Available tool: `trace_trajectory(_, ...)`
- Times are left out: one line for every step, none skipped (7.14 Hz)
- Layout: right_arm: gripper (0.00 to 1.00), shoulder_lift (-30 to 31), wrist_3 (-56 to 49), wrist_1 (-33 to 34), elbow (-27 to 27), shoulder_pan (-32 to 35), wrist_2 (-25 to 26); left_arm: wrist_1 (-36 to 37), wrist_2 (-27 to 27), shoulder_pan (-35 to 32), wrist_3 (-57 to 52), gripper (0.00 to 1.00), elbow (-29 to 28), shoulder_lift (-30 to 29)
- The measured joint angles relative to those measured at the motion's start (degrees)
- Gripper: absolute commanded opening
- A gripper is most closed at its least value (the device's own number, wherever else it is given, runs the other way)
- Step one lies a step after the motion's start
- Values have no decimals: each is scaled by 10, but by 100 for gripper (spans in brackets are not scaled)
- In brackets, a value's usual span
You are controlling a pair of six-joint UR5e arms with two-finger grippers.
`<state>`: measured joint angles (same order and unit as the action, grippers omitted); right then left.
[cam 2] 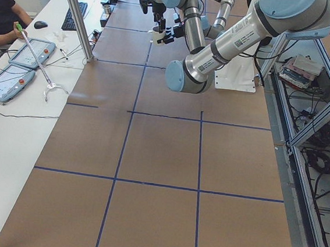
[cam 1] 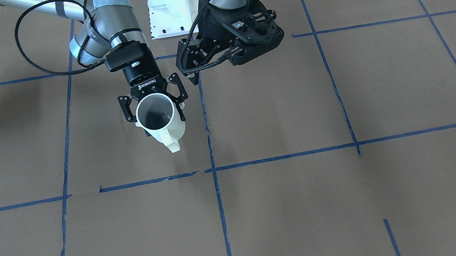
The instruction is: Left arm hands cup to right arm to dump lemon
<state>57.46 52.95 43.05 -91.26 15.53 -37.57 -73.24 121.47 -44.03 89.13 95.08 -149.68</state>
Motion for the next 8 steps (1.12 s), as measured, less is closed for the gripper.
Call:
trace_trajectory(4, -7, -4, 12, 1, -11, 18, 0, 0, 2, 0, 92, -16, -7)
trace_trajectory(4, -12, -5, 27, 1, -18, 29, 3, 1, 2, 0, 89, -28, -13)
trace_trajectory(4, -13, -5, 35, 1, -20, 34, 16, 1, 3, 0, 88, -32, -15)
trace_trajectory(4, -14, -6, 38, 1, -21, 36, 31, 1, 5, 0, 88, -32, -15)
trace_trajectory(4, -14, -6, 39, 1, -21, 36, 39, 0, 13, 0, 86, -33, -14)
trace_trajectory(4, -15, -6, 40, 1, -22, 36, 42, 0, 25, 0, 86, -35, -13)
trace_trajectory(4, -15, -6, 40, 1, -22, 36, 43, -1, 33, 0, 81, -36, -12)
trace_trajectory(4, -15, -6, 40, 1, -22, 36, 43, -1, 39, 0, 70, -37, -12)
